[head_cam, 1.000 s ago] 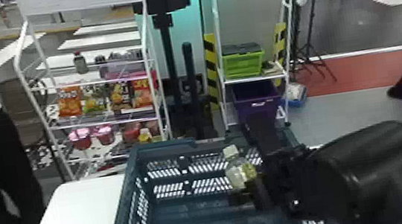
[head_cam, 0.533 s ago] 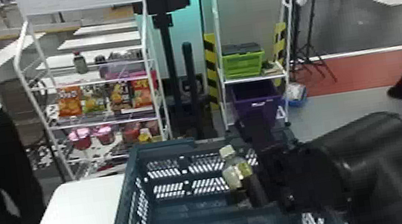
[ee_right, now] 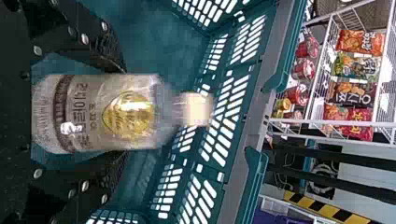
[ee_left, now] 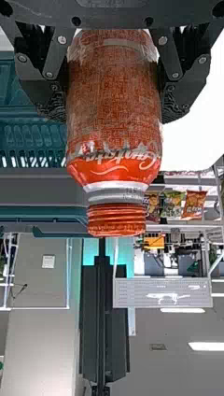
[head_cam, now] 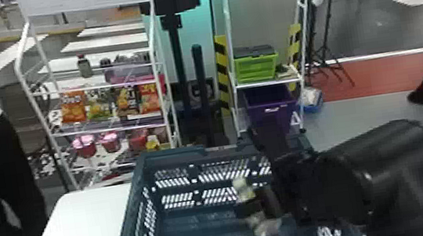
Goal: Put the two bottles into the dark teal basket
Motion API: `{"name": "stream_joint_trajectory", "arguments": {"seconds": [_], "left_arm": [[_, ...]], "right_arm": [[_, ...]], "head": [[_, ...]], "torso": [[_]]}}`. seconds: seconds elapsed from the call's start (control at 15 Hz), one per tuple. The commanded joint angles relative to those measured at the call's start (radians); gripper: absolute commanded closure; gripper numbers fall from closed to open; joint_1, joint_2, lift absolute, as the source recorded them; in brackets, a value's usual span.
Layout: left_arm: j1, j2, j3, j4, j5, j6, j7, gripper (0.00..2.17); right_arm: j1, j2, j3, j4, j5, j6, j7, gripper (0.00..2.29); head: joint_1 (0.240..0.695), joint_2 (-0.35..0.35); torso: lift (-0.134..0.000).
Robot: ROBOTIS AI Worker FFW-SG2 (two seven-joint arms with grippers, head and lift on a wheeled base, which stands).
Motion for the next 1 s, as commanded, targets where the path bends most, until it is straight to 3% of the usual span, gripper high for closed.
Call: {"name": "stream_joint_trajectory", "arguments": {"seconds": [0.0, 0.2, 0.4, 0.47, 0.6, 0.73, 0.8, 0.93], "left_arm": [[0.000, 0.000, 0.000, -0.001, 0.000, 0.000, 0.000, 2.09], [0.003, 0.000, 0.000, -0.004, 0.000, 0.000, 0.000, 2.09], [0.005, 0.000, 0.002, -0.004, 0.000, -0.003, 0.000, 2.09], [0.005, -0.001, 0.003, -0.001, 0.000, -0.009, 0.002, 2.09], [0.006, -0.003, 0.011, 0.005, 0.000, -0.012, -0.001, 2.09], [-0.001, -0.001, 0.011, 0.005, 0.002, -0.009, -0.004, 2.09], [-0.003, -0.001, 0.011, 0.004, 0.003, -0.006, -0.004, 2.09], [-0.008, -0.001, 0.005, -0.002, 0.003, 0.003, -0.004, 2.09]], "right_arm": [[0.004, 0.002, -0.001, -0.004, -0.003, 0.008, 0.001, 0.01], [0.012, 0.002, -0.001, -0.022, -0.009, 0.008, 0.001, 0.03], [0.093, 0.000, -0.011, -0.206, -0.003, 0.008, 0.004, 0.03], [0.148, -0.040, -0.011, -0.278, 0.006, 0.008, 0.004, 0.03], [0.343, -0.123, -0.050, -0.420, 0.013, -0.196, 0.008, 0.04], [0.546, -0.169, -0.125, -0.501, 0.016, -0.515, 0.042, 0.04], [0.638, -0.183, -0.163, -0.519, 0.013, -0.705, 0.079, 0.04], [0.814, -0.181, -0.229, -0.558, 0.014, -0.991, 0.117, 0.04]], "head": [[0.499, 0.000], [0.499, 0.000], [0.499, 0.000], [0.499, 0.000], [0.499, 0.000], [0.499, 0.000], [0.499, 0.000], [0.499, 0.000]], "torso": [[0.000], [0.000], [0.000], [0.000], [0.000], [0.000], [0.000], [0.000]]}}
